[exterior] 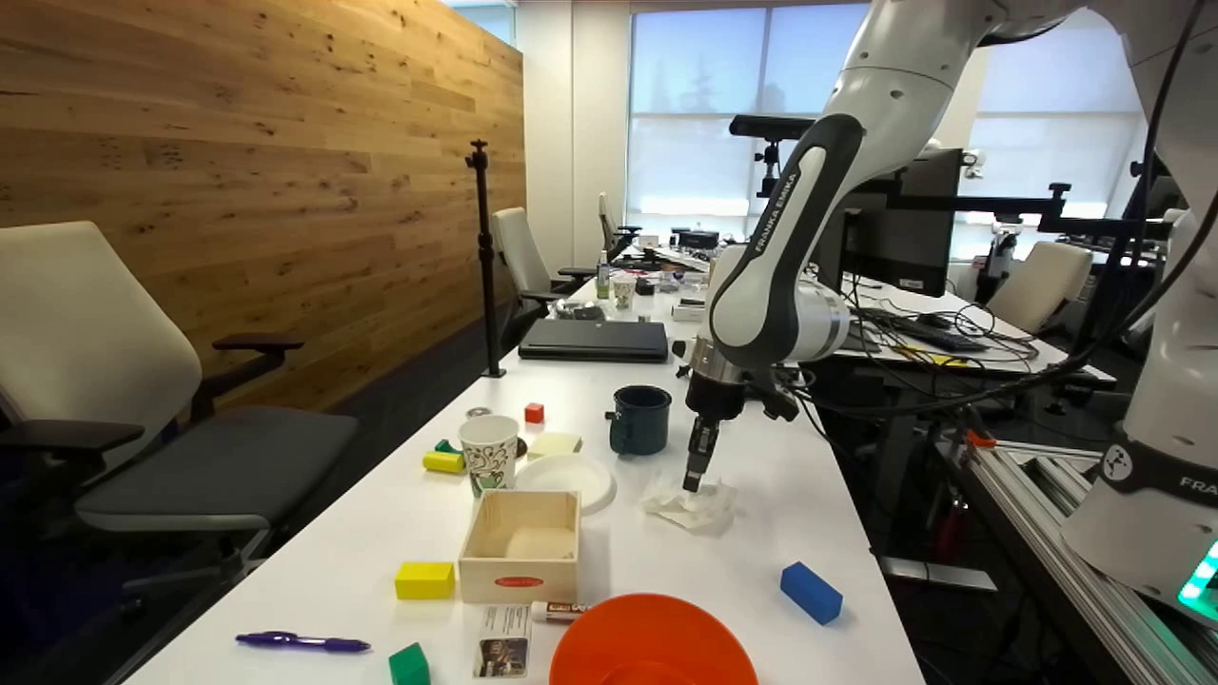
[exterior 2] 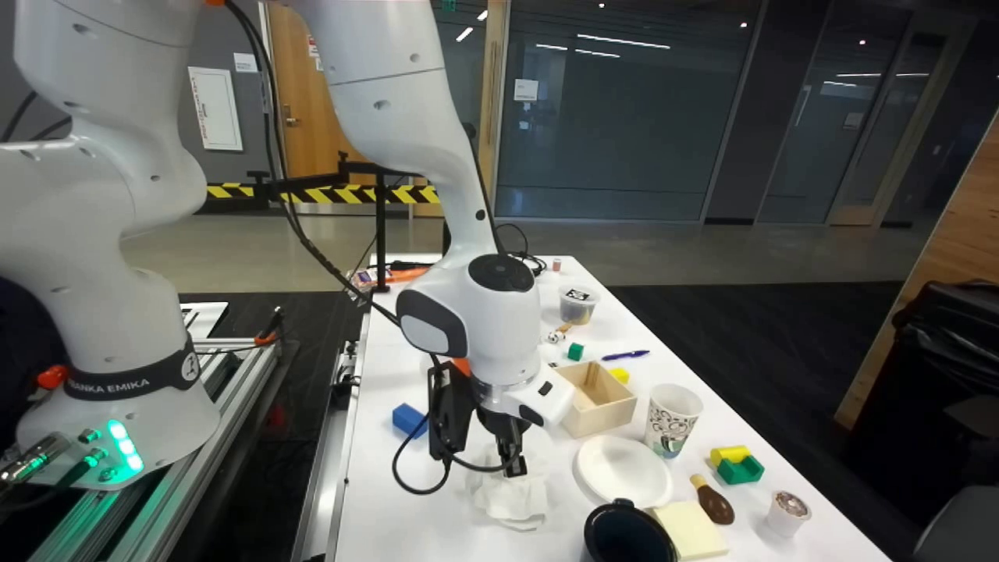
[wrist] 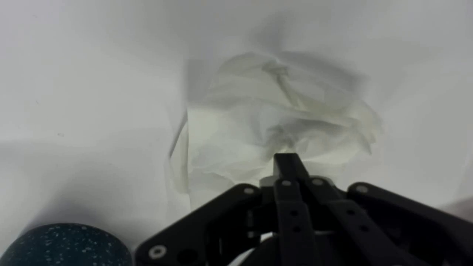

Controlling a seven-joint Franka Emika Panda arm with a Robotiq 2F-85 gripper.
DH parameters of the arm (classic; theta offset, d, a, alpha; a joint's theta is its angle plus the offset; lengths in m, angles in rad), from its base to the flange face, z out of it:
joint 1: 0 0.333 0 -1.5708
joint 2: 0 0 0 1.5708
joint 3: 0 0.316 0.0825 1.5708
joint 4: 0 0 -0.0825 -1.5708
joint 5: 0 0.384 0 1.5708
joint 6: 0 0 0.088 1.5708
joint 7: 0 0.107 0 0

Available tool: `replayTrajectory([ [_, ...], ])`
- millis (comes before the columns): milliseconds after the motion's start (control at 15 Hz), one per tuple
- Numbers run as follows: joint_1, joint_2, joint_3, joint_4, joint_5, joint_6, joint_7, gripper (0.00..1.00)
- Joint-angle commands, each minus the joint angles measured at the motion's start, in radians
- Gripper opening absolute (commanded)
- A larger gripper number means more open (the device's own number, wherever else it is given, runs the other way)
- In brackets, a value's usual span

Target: Move the piece of tissue

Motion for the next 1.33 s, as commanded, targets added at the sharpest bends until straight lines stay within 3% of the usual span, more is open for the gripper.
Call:
replayTrajectory([
  [0, -0.045, 0.048, 0.035, 0.029, 0.005, 0.035, -0.041, 0.0],
  [267, -0.043, 0.067, 0.025, 0.024, -0.008, 0.06, -0.053, 0.0],
  [333, -0.045, 0.074, 0.026, 0.024, -0.008, 0.07, -0.058, 0.26],
  [467, -0.055, 0.08, 0.033, 0.019, -0.007, 0.084, -0.068, 0.32],
  [867, -0.064, 0.079, 0.041, 0.007, -0.01, 0.095, -0.101, 0.74],
  [1067, -0.021, 0.076, -0.008, 0.002, -0.025, 0.075, -0.095, 0.95],
  [1267, 0.024, 0.086, -0.065, 0.004, -0.036, 0.066, -0.09, 1.0],
])
